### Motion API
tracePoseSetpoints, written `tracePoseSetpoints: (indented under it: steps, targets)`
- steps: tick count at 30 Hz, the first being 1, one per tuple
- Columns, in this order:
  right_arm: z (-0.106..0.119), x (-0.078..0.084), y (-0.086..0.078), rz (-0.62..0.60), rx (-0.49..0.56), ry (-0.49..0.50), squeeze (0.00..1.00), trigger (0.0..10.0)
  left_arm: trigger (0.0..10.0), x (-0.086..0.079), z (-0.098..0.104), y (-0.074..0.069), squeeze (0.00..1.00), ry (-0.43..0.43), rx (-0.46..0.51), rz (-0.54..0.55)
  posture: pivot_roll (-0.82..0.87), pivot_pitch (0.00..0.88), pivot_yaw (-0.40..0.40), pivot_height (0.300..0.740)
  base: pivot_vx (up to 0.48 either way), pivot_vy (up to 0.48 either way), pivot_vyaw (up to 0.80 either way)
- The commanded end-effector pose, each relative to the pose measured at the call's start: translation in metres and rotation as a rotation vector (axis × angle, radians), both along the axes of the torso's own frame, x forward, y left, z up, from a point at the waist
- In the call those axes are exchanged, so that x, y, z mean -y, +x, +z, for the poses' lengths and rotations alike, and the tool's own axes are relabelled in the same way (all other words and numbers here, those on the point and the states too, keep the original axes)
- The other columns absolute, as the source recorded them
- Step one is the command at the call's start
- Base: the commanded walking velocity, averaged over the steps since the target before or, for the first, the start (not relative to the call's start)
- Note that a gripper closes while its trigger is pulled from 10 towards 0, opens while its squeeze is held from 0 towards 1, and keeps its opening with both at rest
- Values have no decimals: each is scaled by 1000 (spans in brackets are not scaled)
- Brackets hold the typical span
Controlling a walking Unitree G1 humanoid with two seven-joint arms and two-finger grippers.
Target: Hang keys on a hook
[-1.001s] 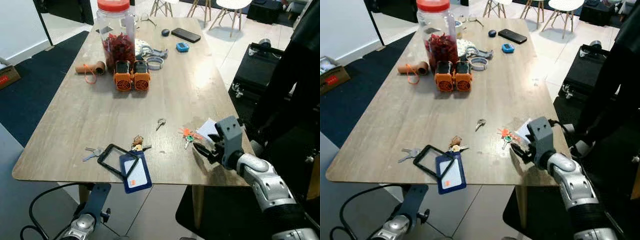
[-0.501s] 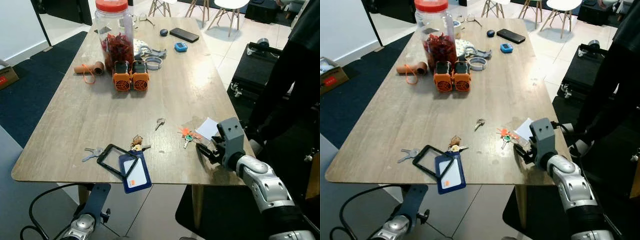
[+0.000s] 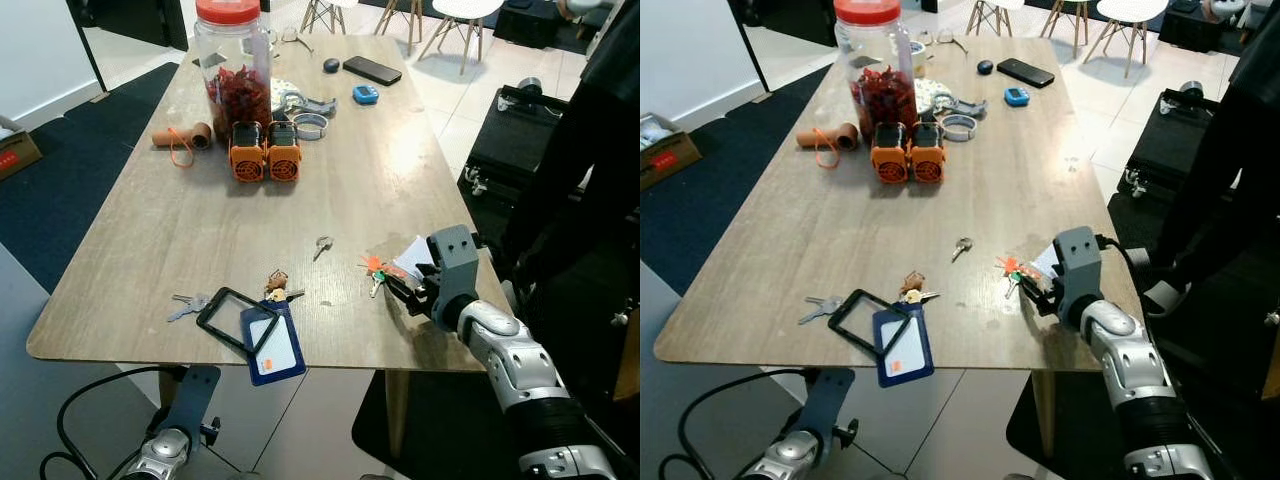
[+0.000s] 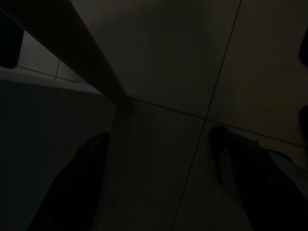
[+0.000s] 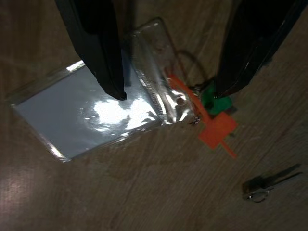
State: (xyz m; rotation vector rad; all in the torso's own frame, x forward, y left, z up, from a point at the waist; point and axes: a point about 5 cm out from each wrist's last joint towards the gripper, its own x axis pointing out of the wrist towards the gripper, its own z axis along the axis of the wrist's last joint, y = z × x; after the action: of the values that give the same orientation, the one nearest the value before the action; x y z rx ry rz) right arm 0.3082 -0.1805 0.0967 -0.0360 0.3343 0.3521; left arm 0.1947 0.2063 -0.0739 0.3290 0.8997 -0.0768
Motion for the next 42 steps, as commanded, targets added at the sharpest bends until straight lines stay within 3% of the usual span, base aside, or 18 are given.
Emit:
tracePoseSetpoints:
  steps: [1, 2, 3, 4, 5, 7, 10, 11, 12, 13, 16, 17, 18, 19, 29, 30, 38, 42]
  targets:
    - [-3, 1, 1, -4, -17, 0, 0, 9882, 10000, 1, -2, -3, 0, 0, -18, 4, 64, 65, -28, 740, 0, 0, 0]
    - [-3, 0, 1, -3, -19, 4, 0, 8784, 10000, 1, -2, -3, 0, 1, -17, 4, 64, 64, -29, 740, 0, 0, 0]
    - [-3, 0, 0, -3, -22, 8, 0, 4471, 10000, 0, -2, -3, 0, 1, -15, 5, 63, 63, -29, 740, 0, 0, 0]
    - [-4, 0, 0, -3, -23, 10, 0, 4471, 10000, 0, -2, -3, 0, 0, -14, 5, 63, 63, -29, 740, 0, 0, 0]
    - [-4, -1, 0, -4, -25, 11, 0, 1882, 10000, 0, -2, -3, 0, 1, -15, 5, 63, 62, -29, 740, 0, 0, 0]
    - [-5, 0, 0, -5, -26, 12, 0, 1098, 10000, 0, -2, -3, 0, 1, -15, 4, 62, 61, -28, 740, 0, 0, 0]
    - [-6, 0, 0, -9, -31, 13, 0, 1098, 10000, 0, -2, -4, 0, 3, -18, 0, 62, 60, -28, 740, 0, 0, 0]
    - [-7, 1, -1, -11, -35, 12, 0, 2000, 10000, -1, -2, -5, 0, 5, -20, -3, 61, 59, -27, 740, 0, 0, 0]
    - [-7, 1, -1, -11, -35, 12, 0, 2000, 10000, -1, -2, -5, 0, 5, -20, -3, 61, 59, -27, 740, 0, 0, 0]
    - [-8, 1, -2, -13, -37, 10, 0, 3451, 10000, -1, -2, -5, 0, 6, -21, -4, 61, 59, -27, 740, 0, 0, 0]
    - [-9, 1, -3, -13, -40, 7, 0, 4353, 10000, -2, -2, -5, 0, 7, -22, -5, 62, 58, -27, 740, 0, 0, 0]
    - [-9, 2, -3, -14, -42, 5, 0, 6588, 10000, -2, -2, -5, 0, 8, -22, -6, 62, 58, -27, 740, 0, 0, 0]
    - [-9, 2, -3, -14, -42, 5, 0, 6588, 10000, -2, -2, -5, 0, 8, -22, -6, 62, 58, -27, 740, 0, 0, 0]
    - [-10, 2, -3, -15, -45, 0, 0, 10000, 10000, -2, -2, -5, 0, 9, -22, -7, 63, 59, -26, 740, 0, 0, 0]
    - [-11, 9, -5, -46, -49, -3, 0, 10000, 10000, -2, -3, -7, 0, 12, -27, -11, 67, 65, -24, 740, 0, 0, 0]
    - [-11, 10, -4, -60, -42, 12, 0, 0, 10000, -2, -3, -7, 0, 12, -27, -12, 66, 65, -24, 740, 0, 0, 0]
    - [-7, 17, -2, -101, -22, 30, 0, 0, 10000, -2, -2, -5, 0, 12, -26, -18, 69, 64, -23, 740, 0, 0, 0]
    - [9, 48, 4, -274, 77, 47, 0, 0, 10000, -2, -1, -3, 0, 6, -19, -20, 72, 62, -20, 740, 0, 0, 0]
